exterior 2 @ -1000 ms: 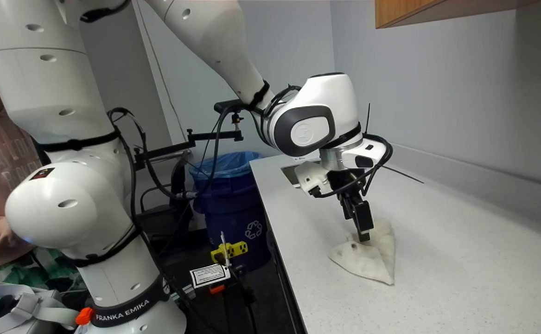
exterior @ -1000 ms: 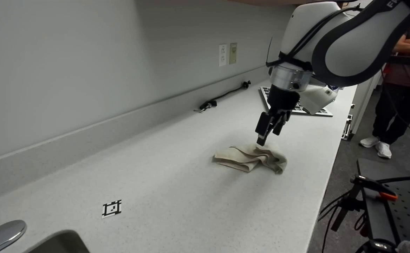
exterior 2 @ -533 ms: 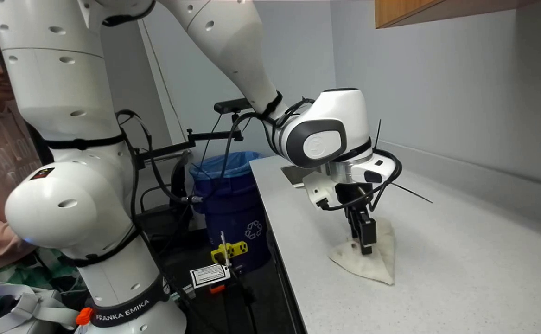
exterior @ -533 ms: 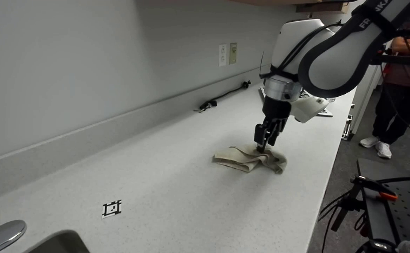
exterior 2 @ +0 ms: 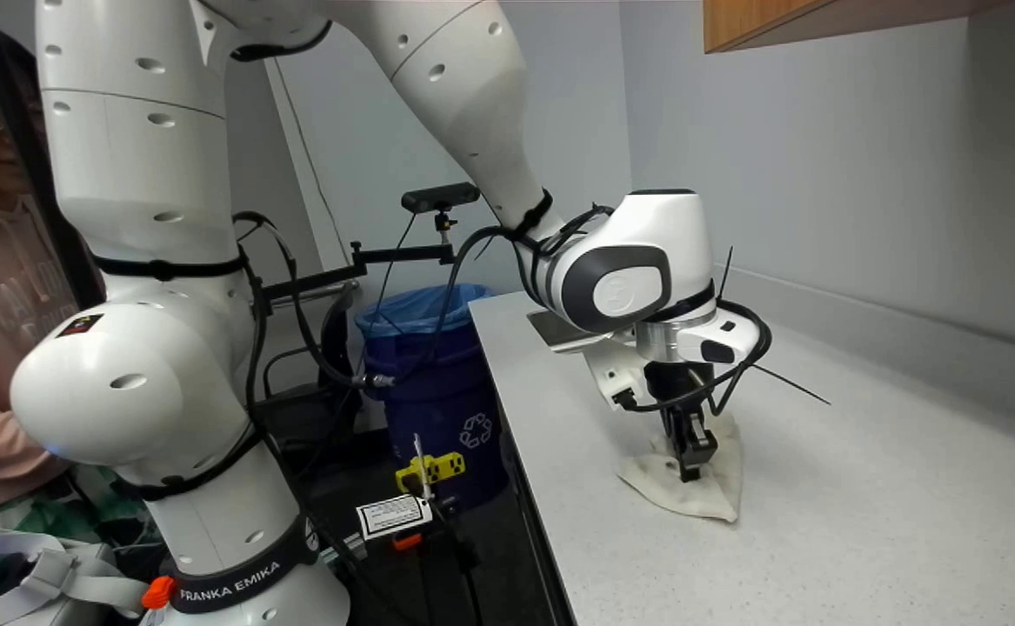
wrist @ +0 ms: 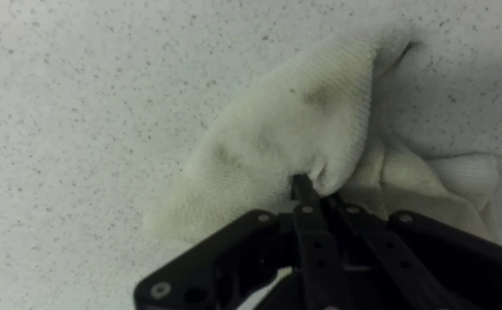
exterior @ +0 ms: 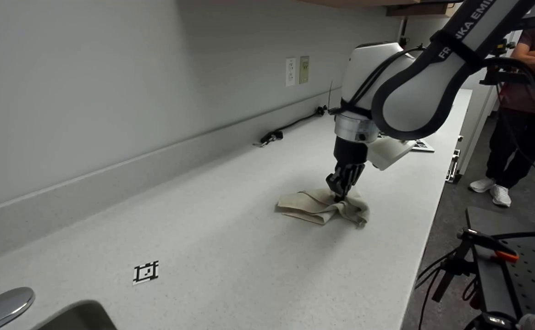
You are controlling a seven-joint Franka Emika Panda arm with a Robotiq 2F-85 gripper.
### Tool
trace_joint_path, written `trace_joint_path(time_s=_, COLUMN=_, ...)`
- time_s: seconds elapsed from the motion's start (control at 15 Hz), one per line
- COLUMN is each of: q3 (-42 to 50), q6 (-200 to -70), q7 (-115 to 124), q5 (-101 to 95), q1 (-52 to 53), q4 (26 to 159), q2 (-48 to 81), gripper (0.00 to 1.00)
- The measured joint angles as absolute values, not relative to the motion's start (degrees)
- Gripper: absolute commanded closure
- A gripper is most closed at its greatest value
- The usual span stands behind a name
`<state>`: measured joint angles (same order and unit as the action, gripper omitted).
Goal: Wipe the counter with the cloth
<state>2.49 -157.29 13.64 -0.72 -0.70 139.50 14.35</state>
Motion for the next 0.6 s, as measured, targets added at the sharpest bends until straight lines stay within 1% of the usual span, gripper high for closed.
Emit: trace_joint_path(time_s=0.6, q3=1.0, q6=-157.3, q7=13.6, q5=-0.7, q1=4.0, q4=138.6, q2=15.0, gripper=0.99)
